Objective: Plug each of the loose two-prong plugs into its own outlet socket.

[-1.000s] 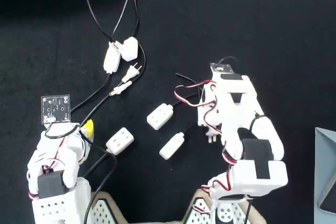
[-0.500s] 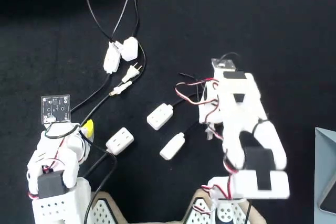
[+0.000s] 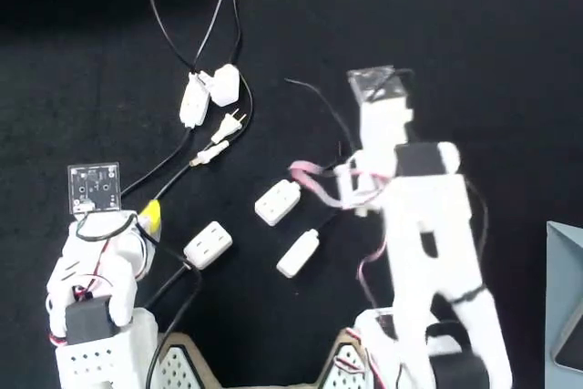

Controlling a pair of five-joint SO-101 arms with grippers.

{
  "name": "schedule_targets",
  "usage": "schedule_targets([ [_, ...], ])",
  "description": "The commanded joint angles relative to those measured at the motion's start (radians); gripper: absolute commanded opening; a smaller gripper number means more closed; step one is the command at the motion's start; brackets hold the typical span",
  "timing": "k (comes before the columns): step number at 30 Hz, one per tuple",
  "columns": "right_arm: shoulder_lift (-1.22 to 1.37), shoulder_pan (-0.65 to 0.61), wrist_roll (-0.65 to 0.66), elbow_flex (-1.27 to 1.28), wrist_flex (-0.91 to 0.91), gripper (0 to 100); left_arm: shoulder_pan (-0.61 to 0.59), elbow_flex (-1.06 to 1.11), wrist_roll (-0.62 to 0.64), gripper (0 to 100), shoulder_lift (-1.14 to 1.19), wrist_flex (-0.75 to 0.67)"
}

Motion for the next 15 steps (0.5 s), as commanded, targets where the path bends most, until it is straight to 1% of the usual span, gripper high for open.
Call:
schedule_targets([
  [1, -0.111, -0.107, 0.0, 0.047, -0.052, 1.2, 0.002, -0.015, 0.068, 24, -0.006, -0.074],
  [5, -0.182, -0.167, 0.005, 0.173, -0.19, 1.1, 0.002, -0.007, 0.112, 23, -0.006, -0.118],
  [7, -0.18, -0.17, 0.005, 0.243, -0.255, 1.1, 0.002, -0.004, 0.118, 23, -0.006, -0.114],
  [9, -0.162, -0.167, 0.006, 0.305, -0.279, 1.1, 0.002, 0.016, 0.118, 23, -0.006, -0.114],
  [13, -0.09, -0.092, 0.008, 0.344, -0.281, 1.1, 0.002, 0.068, 0.112, 23, -0.006, -0.121],
  [15, -0.039, -0.048, 0.038, 0.344, -0.282, 1.1, 0.002, 0.074, 0.11, 23, -0.006, -0.121],
])
